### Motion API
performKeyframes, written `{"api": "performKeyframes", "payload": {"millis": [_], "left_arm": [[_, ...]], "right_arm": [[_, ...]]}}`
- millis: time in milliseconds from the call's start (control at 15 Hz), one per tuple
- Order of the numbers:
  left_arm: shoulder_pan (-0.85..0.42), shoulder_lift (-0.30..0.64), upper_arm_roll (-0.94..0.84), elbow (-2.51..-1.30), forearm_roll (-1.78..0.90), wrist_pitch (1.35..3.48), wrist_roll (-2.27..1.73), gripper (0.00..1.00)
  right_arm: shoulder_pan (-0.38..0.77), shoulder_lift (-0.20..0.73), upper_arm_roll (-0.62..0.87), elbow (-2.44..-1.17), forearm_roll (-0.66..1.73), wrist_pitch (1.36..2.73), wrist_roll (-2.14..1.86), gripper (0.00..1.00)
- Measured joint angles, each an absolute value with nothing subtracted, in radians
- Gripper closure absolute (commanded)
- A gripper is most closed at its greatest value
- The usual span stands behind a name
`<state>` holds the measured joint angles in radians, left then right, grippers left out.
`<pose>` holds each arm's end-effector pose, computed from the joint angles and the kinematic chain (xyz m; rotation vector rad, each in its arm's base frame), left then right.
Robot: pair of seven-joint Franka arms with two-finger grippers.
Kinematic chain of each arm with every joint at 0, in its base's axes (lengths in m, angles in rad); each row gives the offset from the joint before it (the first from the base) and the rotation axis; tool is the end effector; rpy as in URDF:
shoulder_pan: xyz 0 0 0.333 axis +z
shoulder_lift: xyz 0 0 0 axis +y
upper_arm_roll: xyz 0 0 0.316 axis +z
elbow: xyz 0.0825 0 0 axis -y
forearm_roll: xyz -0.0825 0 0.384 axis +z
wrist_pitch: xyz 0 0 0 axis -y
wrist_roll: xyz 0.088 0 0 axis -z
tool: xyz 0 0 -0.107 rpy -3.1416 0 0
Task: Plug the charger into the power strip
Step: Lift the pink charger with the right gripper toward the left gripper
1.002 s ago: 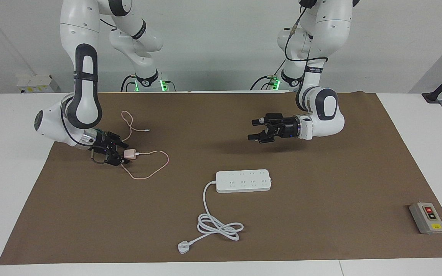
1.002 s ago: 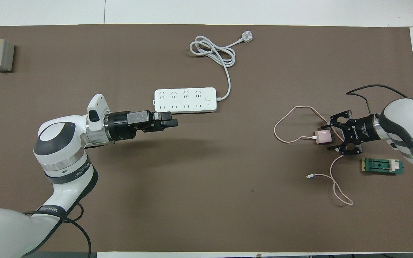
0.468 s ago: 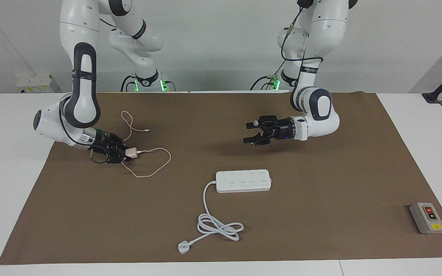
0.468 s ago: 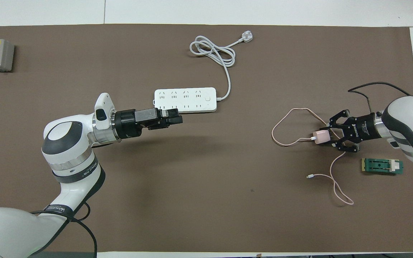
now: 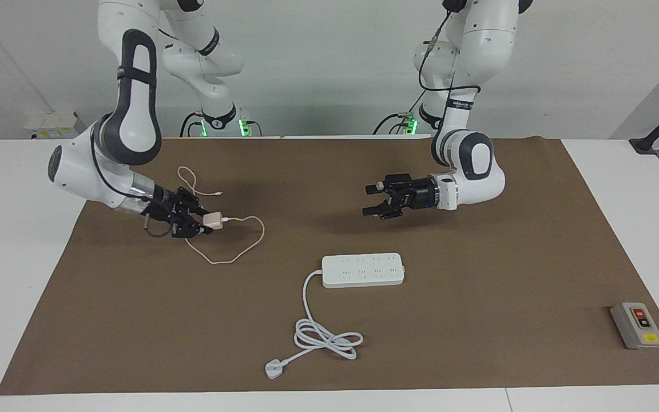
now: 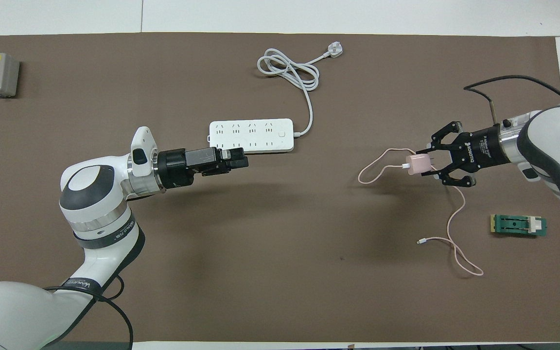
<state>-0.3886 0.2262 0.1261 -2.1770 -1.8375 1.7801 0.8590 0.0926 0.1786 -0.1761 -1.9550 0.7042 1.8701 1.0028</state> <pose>0.5190 -0.2275 0.3278 1.5765 0.0514 0.0604 0.5750 0.0046 0.3833 -2.0150 1.6839 0.6666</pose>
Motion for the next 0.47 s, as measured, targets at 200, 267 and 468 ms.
{"api": "performKeyframes", "payload": {"millis": [200,267,468], "left_arm": [[-0.389,0.226,0.126,-2.177,-1.838,1.782,0.862,0.0],[-0.389,0.226,0.126,-2.177,-1.838,1.782,0.863,0.0],[-0.389,0.226,0.126,-2.177,-1.838,1.782,0.866,0.0]], "right_arm": [[0.187,0.131,-0.174,-1.951,0.704,1.874,1.116,0.84],[0.211,0.129,-0.174,-1.948,0.704,1.887,1.14,0.84],[0.284,0.13,-0.173,-1.943,0.731,1.979,1.227,0.9]]}}
